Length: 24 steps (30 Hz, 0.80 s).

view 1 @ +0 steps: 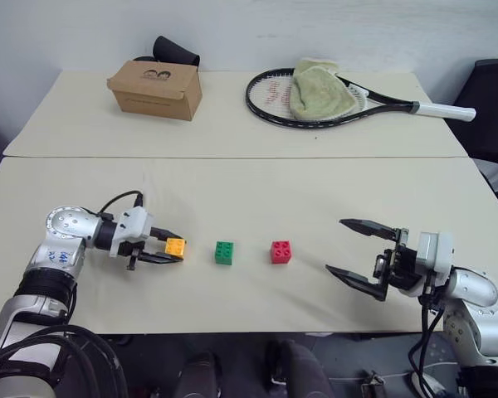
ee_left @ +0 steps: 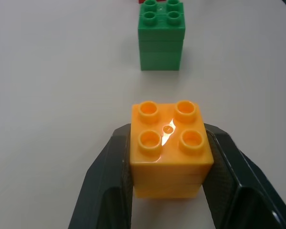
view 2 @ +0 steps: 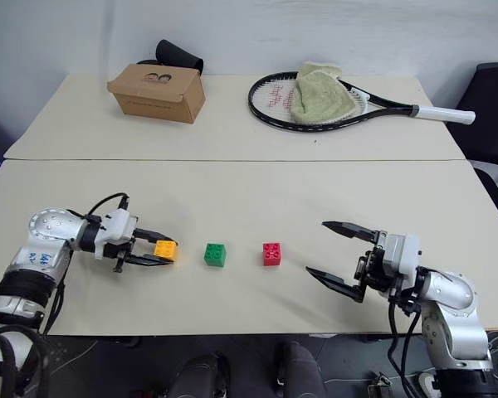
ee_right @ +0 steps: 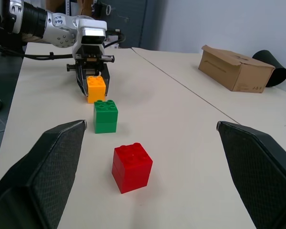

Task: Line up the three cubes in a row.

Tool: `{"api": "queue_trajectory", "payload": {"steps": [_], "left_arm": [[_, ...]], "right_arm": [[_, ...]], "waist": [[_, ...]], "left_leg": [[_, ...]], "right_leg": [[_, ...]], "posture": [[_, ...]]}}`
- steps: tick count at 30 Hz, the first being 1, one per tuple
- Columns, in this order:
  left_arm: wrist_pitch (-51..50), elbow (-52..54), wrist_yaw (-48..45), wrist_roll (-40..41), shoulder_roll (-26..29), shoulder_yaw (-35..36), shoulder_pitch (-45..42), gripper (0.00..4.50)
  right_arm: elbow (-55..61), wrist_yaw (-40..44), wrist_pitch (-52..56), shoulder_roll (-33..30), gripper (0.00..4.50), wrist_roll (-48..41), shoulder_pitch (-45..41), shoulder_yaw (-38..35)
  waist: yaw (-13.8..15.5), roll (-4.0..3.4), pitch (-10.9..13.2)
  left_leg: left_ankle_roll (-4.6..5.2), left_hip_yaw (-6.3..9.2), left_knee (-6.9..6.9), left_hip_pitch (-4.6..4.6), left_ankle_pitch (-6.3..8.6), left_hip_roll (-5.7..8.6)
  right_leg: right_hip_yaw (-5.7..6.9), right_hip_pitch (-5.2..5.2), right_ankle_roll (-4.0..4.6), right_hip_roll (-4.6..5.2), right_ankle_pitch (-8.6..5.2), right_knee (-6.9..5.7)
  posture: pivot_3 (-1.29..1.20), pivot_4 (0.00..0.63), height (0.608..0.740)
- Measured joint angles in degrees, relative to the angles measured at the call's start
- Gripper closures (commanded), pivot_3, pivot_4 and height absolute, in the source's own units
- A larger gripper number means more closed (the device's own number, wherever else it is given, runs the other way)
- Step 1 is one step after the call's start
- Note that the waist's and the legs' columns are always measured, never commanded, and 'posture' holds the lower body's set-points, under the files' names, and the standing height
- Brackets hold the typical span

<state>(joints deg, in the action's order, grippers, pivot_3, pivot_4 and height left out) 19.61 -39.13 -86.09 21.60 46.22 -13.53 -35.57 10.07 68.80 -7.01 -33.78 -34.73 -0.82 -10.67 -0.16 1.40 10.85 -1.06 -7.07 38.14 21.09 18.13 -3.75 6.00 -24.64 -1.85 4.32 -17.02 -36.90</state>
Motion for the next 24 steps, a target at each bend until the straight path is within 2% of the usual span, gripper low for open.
{"api": "queue_trajectory", "payload": {"steps": [10, 12, 17, 20, 24], "left_arm": [[2.07, -3.71, 0.0, 1.61, -1.6, -2.23, -2.08, 2.99], [2.43, -4.59, 0.0, 1.43, -2.02, -2.11, -2.46, 2.26], [3.45, -6.71, 0.0, 0.24, -2.97, -1.77, -2.35, 0.93], [4.58, -5.12, 0.0, 0.43, -0.16, 0.26, -0.38, 0.07], [3.85, -0.25, 0.03, 1.22, 3.91, 4.74, 5.23, 0.07]], "right_arm": [[0.05, 0.34, -0.39, 0.0, 0.0, 0.0, 1.23, -1.11], [0.04, 0.48, -0.47, 0.0, 0.0, 0.0, 1.33, -1.11], [-0.02, 1.32, -0.65, 0.01, 0.0, -0.01, 1.69, -1.07], [-0.24, 2.43, -0.71, 0.02, 0.0, -0.27, 1.79, -1.05], [-1.26, 4.43, -0.33, -1.14, 0.0, -1.01, 1.0, -1.21]], "waist": [[0.11, 0.0, 0.0], [0.12, 0.0, 0.0], [0.05, 0.0, 0.0], [-0.34, 0.0, 0.0], [-0.34, 0.0, 0.0]], "left_leg": [[0.02, 0.01, 0.05, 0.0, -0.01, 0.06], [0.01, 0.01, 0.05, -0.01, -0.01, 0.05], [0.01, 0.01, 0.06, 0.02, -0.01, 0.05], [-0.02, -0.02, 0.04, -0.02, -0.02, 0.01], [0.01, -0.01, 0.04, -0.03, -0.01, -0.06]], "right_leg": [[0.07, 0.02, -0.01, -0.02, 0.0, -0.02], [0.07, 0.03, -0.01, -0.02, 0.0, -0.03], [0.08, 0.01, -0.01, -0.1, 0.0, -0.02], [0.03, 0.0, 0.0, -0.13, 0.0, -0.02], [-0.01, 0.01, 0.01, -0.05, 0.0, -0.05]], "posture": [[0.0, 0.15, 0.74], [0.0, 0.15, 0.74], [0.0, 0.15, 0.74], [0.0, 0.15, 0.74], [0.0, 0.15, 0.74]]}}
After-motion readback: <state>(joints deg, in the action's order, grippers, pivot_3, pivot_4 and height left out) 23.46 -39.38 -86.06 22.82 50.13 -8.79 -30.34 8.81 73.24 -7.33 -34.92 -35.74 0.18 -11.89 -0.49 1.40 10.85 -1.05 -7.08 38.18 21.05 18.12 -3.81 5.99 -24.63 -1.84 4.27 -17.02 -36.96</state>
